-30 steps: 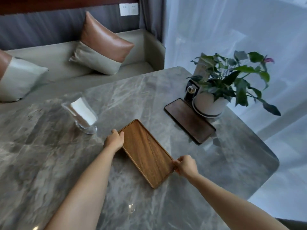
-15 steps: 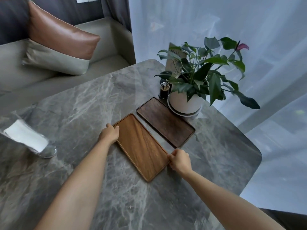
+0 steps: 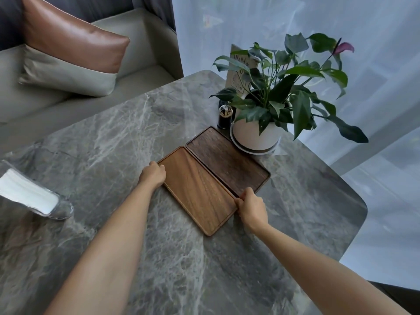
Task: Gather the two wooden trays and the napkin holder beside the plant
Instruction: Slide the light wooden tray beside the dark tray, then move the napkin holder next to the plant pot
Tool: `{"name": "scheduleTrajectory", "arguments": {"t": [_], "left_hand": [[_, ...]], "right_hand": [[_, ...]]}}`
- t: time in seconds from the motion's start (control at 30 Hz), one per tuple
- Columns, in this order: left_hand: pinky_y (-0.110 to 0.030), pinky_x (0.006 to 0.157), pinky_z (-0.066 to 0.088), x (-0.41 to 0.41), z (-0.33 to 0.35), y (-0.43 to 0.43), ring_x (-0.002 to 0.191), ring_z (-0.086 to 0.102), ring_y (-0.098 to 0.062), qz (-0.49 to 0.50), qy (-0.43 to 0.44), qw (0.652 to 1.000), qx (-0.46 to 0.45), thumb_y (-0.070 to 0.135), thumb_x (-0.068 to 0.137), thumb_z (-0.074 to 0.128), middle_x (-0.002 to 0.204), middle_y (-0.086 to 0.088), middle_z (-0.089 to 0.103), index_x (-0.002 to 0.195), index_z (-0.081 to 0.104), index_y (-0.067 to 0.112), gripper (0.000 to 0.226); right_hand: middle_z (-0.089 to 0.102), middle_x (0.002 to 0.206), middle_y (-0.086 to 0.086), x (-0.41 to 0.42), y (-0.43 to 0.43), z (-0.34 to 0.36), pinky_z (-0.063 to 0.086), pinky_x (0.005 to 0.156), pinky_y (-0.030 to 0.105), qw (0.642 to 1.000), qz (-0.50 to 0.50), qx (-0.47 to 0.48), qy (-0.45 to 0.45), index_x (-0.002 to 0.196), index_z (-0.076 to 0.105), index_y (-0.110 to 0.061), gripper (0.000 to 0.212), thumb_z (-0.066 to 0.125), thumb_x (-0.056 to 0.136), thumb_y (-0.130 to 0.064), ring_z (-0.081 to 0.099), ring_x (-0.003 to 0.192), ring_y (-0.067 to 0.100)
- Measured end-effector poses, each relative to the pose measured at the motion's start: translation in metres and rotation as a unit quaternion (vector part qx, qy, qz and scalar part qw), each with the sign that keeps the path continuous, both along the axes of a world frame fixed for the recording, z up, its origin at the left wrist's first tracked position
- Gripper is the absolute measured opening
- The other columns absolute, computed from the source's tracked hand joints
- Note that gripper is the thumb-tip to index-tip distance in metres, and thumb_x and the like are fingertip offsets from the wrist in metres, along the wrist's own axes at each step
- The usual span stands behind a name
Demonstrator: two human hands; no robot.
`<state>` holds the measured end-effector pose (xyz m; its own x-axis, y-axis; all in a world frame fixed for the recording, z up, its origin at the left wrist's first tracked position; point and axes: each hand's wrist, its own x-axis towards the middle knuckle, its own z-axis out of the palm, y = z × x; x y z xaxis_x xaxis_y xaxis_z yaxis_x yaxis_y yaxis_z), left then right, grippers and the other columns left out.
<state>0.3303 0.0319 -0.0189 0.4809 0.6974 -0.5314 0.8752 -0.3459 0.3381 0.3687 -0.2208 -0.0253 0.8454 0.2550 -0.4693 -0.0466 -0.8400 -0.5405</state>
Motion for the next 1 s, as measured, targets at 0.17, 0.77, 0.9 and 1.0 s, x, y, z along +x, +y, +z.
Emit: {"name": "scheduleTrajectory", "arguments": {"t": [0.17,0.77,0.9,1.0], "left_hand": [[-0.041,0.111,0.031,0.002,-0.001,0.0,0.135,0.035,-0.04,-0.022,-0.005,1.0,-0.003,0.023,0.101,0.028,0.146,-0.028,0.035,0.141,0.029,-0.007,0.05],[-0.04,0.12,0.012,-0.071,0.063,0.026,0.148,0.006,-0.024,-0.151,-0.034,0.975,0.159,0.034,0.1,0.029,0.162,-0.005,0.001,0.152,0.001,0.016,0.061],[-0.038,0.121,-0.001,-0.105,0.089,0.05,0.149,-0.006,-0.018,-0.17,-0.051,0.952,0.249,0.037,0.099,0.03,0.162,-0.004,-0.007,0.152,-0.003,0.017,0.064],[-0.039,0.121,-0.003,-0.135,0.11,0.069,0.149,-0.008,-0.018,-0.168,-0.061,0.938,0.298,0.039,0.099,0.031,0.161,-0.003,-0.008,0.151,-0.003,0.018,0.066]], "right_hand": [[0.064,0.097,0.02,0.002,0.0,0.003,0.052,0.079,0.049,1.0,0.007,-0.02,-0.013,0.098,0.046,-0.006,0.021,0.045,0.093,-0.027,0.06,0.088,0.035],[0.053,0.12,0.017,-0.021,0.06,0.052,0.041,0.075,0.039,0.979,0.159,-0.026,-0.124,0.123,0.037,-0.007,0.039,0.043,0.094,-0.033,0.05,0.108,0.034],[0.03,0.147,0.017,-0.046,0.111,0.078,0.03,0.107,0.039,0.954,0.242,0.008,-0.179,0.144,0.013,-0.005,0.067,0.044,0.093,-0.035,0.03,0.134,0.033],[0.009,0.157,0.014,-0.068,0.15,0.099,0.013,0.116,0.034,0.924,0.316,0.022,-0.215,0.146,-0.001,-0.004,0.075,0.039,0.094,-0.041,0.01,0.145,0.027]]}}
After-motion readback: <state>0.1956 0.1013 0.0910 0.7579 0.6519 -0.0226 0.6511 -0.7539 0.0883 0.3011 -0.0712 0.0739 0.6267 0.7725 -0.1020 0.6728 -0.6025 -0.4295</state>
